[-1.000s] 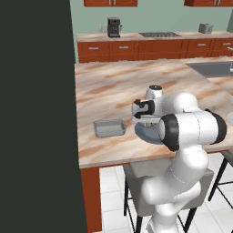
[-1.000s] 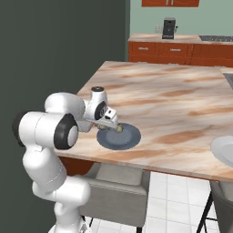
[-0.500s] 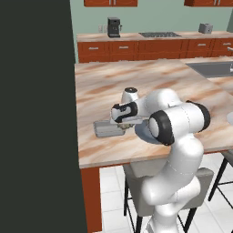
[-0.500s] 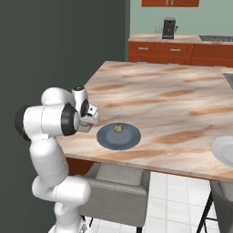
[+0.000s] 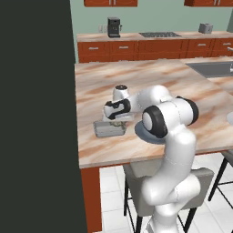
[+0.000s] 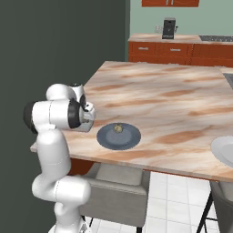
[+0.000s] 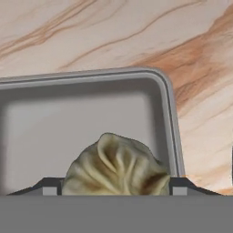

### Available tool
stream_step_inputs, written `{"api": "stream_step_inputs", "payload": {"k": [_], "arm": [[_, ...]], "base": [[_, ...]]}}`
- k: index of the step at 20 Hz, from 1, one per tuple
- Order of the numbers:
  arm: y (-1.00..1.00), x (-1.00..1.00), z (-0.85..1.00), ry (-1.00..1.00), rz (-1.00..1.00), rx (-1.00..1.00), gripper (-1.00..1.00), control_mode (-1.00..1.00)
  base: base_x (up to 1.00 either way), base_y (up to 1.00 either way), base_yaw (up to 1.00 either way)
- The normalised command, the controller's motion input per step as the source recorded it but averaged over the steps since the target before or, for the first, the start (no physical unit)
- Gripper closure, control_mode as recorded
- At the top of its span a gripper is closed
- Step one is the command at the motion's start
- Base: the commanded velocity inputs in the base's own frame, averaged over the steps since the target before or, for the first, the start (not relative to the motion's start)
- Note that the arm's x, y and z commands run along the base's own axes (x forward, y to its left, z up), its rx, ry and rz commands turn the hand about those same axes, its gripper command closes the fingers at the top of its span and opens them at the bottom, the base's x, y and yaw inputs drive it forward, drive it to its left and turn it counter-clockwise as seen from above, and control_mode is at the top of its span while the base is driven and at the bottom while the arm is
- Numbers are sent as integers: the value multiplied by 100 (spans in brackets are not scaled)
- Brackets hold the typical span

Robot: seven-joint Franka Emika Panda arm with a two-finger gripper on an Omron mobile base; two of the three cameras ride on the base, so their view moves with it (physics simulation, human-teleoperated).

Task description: Place two dumplings into each of the tupperware containers and then place the containers in the fridge.

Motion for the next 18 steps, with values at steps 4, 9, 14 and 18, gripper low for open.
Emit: {"api": "stream_step_inputs", "payload": {"k": [4,9,14,18], "arm": [[0,21,-41,0,0,0,100,-100],[0,11,-16,0,0,0,-100,-100],[0,-1,0,0,0,0,-100,-100],[0,-12,4,0,-1,0,-100,-100]], "base": [[0,0,0],[0,0,0],[0,0,0],[0,0,0]]}}
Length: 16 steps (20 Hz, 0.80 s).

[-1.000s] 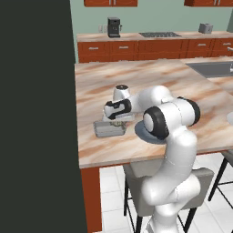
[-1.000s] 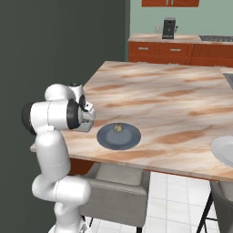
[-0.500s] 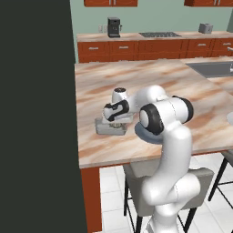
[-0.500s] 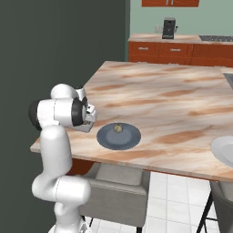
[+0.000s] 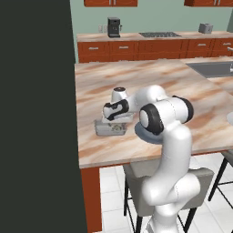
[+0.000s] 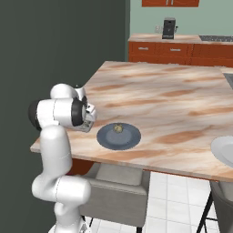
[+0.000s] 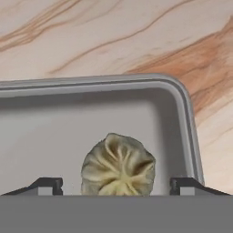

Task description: Place two dumplings into each of the tupperware containers and then place the containers in the fridge.

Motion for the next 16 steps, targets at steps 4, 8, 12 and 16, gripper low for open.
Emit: {"api": "stream_step_inputs", "payload": {"k": [4,8,12,16], "arm": [[-3,-27,15,0,0,0,-100,-100],[-45,-39,42,0,-6,0,-100,-100],[-57,-7,42,-1,-3,0,-100,-100],[-88,-10,5,0,-5,0,-100,-100]], "base": [[0,0,0],[0,0,0],[0,0,0],[0,0,0]]}}
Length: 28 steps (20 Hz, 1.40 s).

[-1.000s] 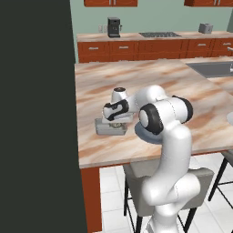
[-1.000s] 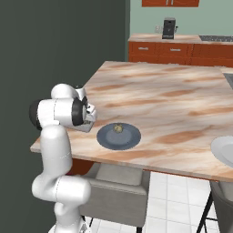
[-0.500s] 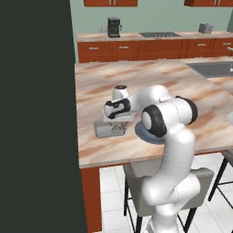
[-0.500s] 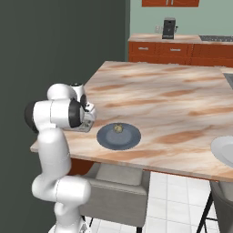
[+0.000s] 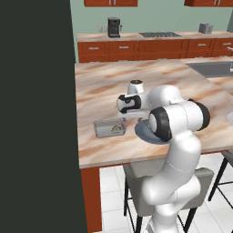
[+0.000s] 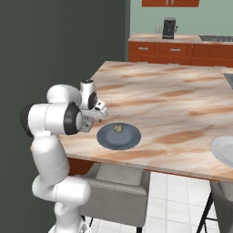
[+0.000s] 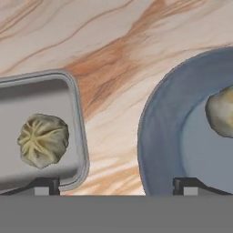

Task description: Place two dumplings into each of the tupperware containers and then place the containers in the fridge.

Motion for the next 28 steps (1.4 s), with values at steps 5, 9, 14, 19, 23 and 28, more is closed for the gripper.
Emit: {"api": "stream_step_inputs", "payload": {"k": [5,9,14,19,23,28], "arm": [[-100,-3,0,0,0,0,-100,-100],[-87,0,-3,0,0,1,-100,-100],[-59,3,-12,0,0,8,-100,-100],[-2,34,-34,0,2,4,-100,-100],[0,38,-20,0,2,0,-100,-100],[2,7,-20,1,0,0,-100,-100]], "base": [[0,0,0],[0,0,0],[0,0,0],[0,0,0],[0,0,0],[0,0,0]]}}
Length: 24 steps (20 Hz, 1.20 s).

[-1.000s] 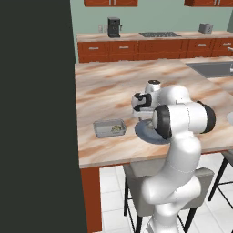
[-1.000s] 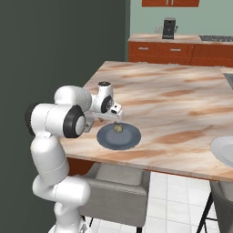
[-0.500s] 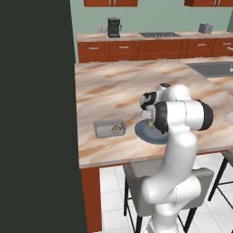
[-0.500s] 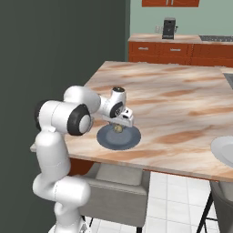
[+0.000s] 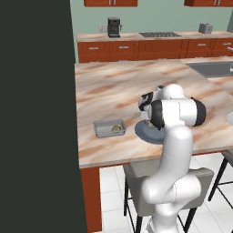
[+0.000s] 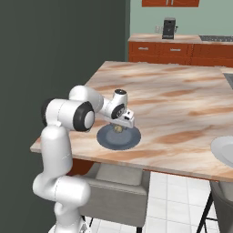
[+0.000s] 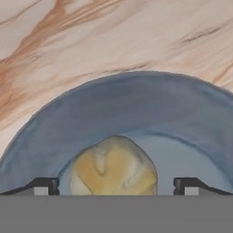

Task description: Place two dumplings into each of the tupperware containers and then place the containers in the fridge.

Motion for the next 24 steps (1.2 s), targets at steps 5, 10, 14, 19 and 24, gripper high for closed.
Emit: {"api": "stream_step_inputs", "payload": {"k": [5,10,14,19,24], "arm": [[15,-4,-20,1,0,0,-100,-100],[3,-42,-4,0,0,0,-100,-100],[0,-25,-4,0,0,0,-100,-100],[0,25,-1,0,0,0,-100,-100],[0,22,0,0,0,0,-100,-100]], "base": [[0,0,0],[0,0,0],[0,0,0],[0,0,0],[0,0,0]]}}
